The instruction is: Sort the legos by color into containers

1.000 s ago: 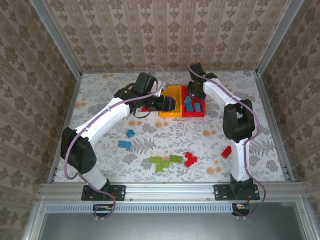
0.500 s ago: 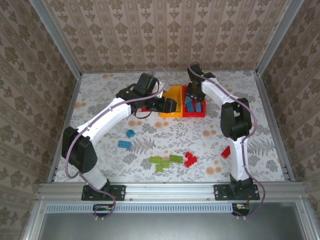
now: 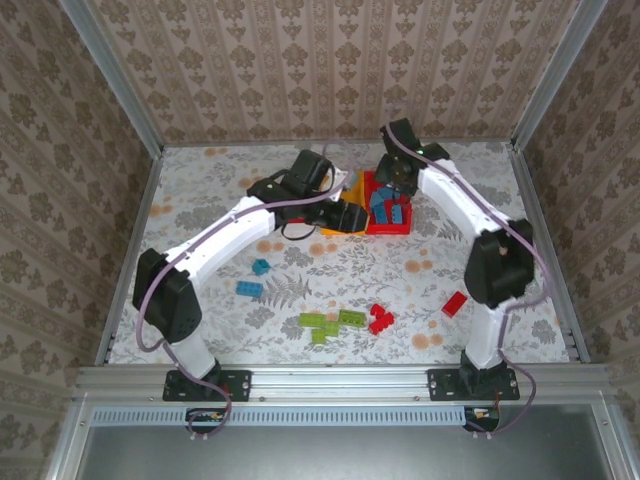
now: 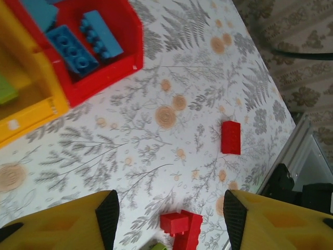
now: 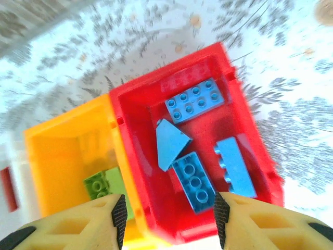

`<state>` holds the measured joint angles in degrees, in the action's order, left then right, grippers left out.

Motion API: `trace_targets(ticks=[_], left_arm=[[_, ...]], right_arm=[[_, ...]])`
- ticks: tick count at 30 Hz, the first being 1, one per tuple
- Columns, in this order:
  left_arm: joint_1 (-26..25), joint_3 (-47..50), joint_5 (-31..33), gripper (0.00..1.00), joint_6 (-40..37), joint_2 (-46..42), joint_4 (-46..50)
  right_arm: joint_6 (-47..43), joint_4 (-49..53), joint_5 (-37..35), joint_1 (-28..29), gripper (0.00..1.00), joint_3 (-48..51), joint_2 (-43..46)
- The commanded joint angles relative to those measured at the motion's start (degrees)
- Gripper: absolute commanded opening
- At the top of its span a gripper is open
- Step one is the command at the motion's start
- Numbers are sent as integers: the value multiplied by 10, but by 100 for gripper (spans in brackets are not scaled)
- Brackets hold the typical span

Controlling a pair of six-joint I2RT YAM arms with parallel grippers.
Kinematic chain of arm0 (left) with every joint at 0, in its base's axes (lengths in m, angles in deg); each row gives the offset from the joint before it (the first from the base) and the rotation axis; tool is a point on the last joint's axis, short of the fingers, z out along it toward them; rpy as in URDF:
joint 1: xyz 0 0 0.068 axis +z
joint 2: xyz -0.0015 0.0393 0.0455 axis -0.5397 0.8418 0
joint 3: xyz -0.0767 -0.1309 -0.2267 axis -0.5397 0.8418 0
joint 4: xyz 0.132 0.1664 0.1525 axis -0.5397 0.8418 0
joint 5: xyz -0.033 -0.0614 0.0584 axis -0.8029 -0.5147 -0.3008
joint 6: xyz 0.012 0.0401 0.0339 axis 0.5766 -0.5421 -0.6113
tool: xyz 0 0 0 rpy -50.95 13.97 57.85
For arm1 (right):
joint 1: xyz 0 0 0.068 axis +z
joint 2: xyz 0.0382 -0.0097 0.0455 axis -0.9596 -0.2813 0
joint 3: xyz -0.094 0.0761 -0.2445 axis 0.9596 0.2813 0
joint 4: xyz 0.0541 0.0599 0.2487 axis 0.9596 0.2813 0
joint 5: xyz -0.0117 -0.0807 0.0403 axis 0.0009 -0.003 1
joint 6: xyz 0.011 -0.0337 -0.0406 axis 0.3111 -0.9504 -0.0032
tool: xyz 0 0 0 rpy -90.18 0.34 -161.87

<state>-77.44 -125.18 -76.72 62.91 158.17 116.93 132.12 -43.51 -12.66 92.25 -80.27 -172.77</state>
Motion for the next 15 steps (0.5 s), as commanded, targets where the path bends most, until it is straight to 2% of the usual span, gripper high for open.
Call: trace_targets(ticks=[1,5,9,15], left_arm=[[-42,-33,12,60,-27,31,-6],[-103,-59,64,62,-39,79,-20],[-160,-83,107,66,-37,131,-45],[-238,-153,181,70,-54,221,-49]], right_arm=[[17,28,-56,-7,51,56,94],[35,58,-68,-18,53,130,208],[41,88,-81,-34,60,172,317],[32,102,-68,-52,70,183,415]])
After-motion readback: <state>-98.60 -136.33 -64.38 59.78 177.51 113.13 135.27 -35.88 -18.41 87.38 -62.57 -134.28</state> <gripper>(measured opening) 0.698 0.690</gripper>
